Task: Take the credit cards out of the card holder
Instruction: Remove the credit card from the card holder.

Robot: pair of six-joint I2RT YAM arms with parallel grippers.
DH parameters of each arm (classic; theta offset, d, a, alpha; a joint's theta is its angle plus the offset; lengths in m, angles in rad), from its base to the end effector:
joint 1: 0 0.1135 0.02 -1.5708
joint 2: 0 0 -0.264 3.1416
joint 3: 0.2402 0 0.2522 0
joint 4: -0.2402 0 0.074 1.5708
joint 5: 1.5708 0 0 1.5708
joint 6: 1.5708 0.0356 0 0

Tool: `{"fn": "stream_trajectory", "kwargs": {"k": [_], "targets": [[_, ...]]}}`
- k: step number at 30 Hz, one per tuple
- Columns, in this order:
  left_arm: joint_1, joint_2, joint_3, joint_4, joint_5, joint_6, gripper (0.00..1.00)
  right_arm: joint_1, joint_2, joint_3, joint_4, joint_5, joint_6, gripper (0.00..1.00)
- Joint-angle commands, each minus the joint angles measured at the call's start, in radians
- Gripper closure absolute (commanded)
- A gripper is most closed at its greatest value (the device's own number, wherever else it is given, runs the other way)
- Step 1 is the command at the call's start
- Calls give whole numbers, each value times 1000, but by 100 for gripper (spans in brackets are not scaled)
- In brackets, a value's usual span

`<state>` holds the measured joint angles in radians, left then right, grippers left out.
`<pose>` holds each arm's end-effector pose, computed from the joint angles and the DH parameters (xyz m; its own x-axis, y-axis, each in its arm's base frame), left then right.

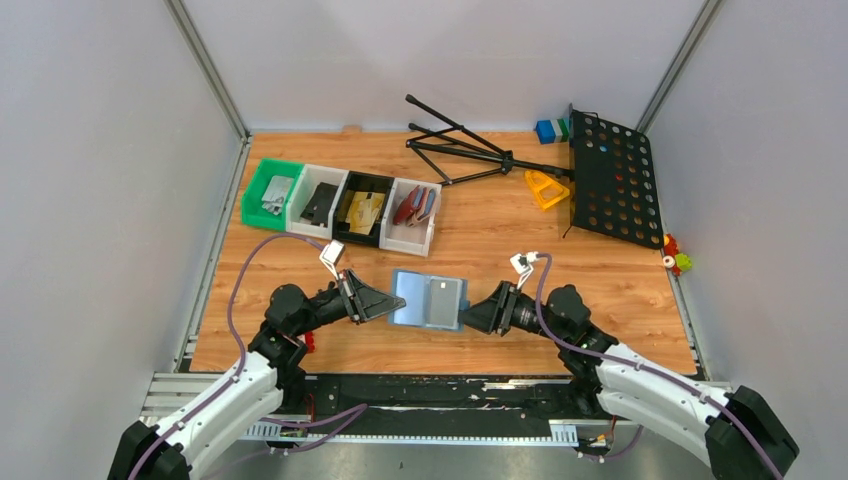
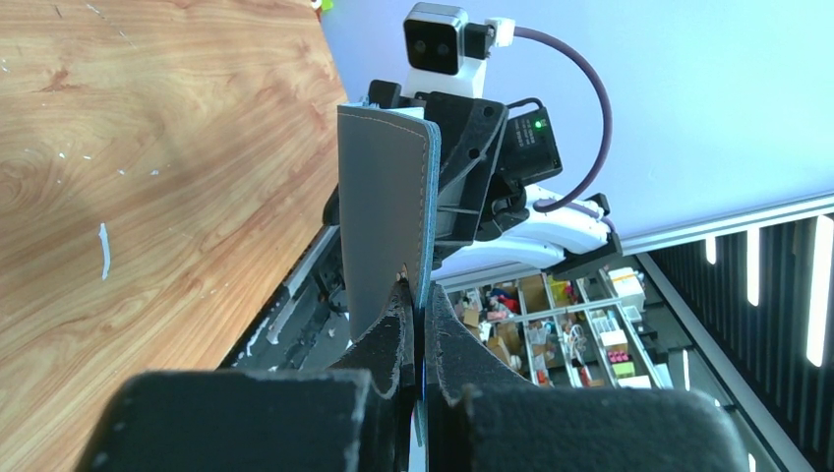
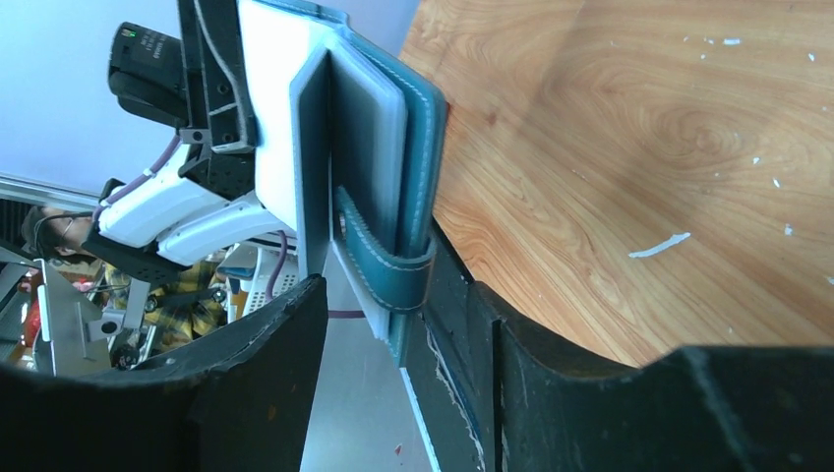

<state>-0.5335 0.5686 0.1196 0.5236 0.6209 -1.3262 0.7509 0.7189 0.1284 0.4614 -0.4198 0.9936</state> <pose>0.1160 -0.0926 0.2110 -0.8704 -0.4024 -0.2836 0.2834 0.0614 -0.9570 0.1099 0.1224 0.1871 -0.8211 0.2804 -0.4972 -0.4223 0.2874 0.8597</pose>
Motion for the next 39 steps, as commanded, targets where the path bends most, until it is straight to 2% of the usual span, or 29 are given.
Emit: {"fn": "stream_trajectory", "kwargs": {"k": [1,6,11,16,20,24,28,32,33,35,36,39], "targets": [[4,9,19,91,19,-20,100,-1,67,49,120,-40,-6,45],[3,18,16,104,15,-23,100,5,162,95,175,-80,-13,45],[-15,30,10,91,-5,2,100,27,225,131,205,-101,-7,39],[-51,56,14,89,-33,26,100,38,248,183,105,-92,-23,55],[-72,79,19,95,-48,41,100,64,241,248,-46,-73,-54,67],[-100,93,23,49,-89,92,100,91,231,347,-282,-2,-119,82],[-168,120,53,-31,-168,193,99,124,273,466,-564,118,-218,86],[-237,210,154,-176,-215,347,94,142,339,536,-716,203,-270,90],[-249,254,168,-181,-216,369,92,147,357,555,-754,229,-277,91],[-267,322,179,-145,-208,390,81,157,392,595,-833,292,-294,94],[-275,356,176,-114,-201,397,69,161,411,615,-878,328,-301,96],[-283,448,166,-38,-177,414,47,163,472,679,-1026,411,-326,98]]}}
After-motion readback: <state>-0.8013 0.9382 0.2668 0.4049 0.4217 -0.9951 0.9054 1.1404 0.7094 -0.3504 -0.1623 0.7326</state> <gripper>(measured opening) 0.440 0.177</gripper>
